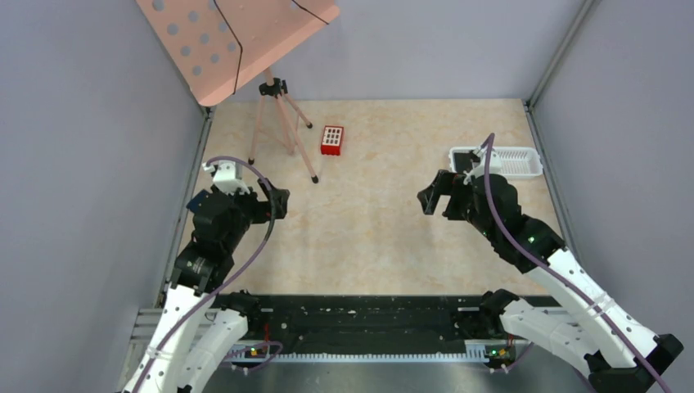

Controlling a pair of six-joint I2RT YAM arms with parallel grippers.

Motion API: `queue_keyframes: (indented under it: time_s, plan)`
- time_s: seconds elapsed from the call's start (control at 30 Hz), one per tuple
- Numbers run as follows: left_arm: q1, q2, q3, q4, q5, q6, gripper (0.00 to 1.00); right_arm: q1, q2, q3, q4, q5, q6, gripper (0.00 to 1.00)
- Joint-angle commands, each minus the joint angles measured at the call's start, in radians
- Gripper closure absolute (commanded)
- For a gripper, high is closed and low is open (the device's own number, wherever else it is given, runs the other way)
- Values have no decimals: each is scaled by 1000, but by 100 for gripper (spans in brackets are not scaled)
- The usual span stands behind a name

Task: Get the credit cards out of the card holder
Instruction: Move the card holder to the center of the board.

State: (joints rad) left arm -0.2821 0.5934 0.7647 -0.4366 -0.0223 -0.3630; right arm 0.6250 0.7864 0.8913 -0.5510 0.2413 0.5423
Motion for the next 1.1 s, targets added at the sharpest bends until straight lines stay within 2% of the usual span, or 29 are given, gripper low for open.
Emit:
queue_keyframes:
  time_s: [0.0, 0.1, 0.2, 0.3, 0.37, 0.6, 0.67, 0.77, 0.83, 0.97, 1.07]
  plan:
    - [4, 10, -1, -9, -105, 21, 5, -8, -19, 1, 22, -12, -13, 1]
    - [4, 12, -10, -12, -199, 27, 6, -8, -43, -9, 39, -24, -30, 1]
    - [4, 24, -45, -9, -379, -6, 5, -8, -77, -24, 63, -33, -48, 1]
    - [6, 82, -51, -29, -486, -11, 5, -8, -109, -51, 101, -36, -73, 1]
    - [7, 132, -40, -46, -582, -75, 8, -8, -131, -61, 113, -38, -83, 1]
    - [58, 346, 25, -66, -685, -110, 11, -8, -214, -81, 179, -100, -110, 1]
    - [140, 421, 55, -74, -664, -121, 14, -8, -232, -84, 196, -126, -116, 1]
    - [338, 519, 96, -85, -485, -170, 16, -7, -254, -86, 211, -154, -119, 2]
    - [430, 572, 116, -69, -395, -181, 16, -8, -267, -91, 222, -175, -125, 2]
    - [500, 669, 156, -6, -356, -165, 16, -8, -305, -118, 271, -229, -138, 2]
    - [561, 723, 158, 73, -269, -155, 12, -8, -322, -127, 302, -278, -137, 2]
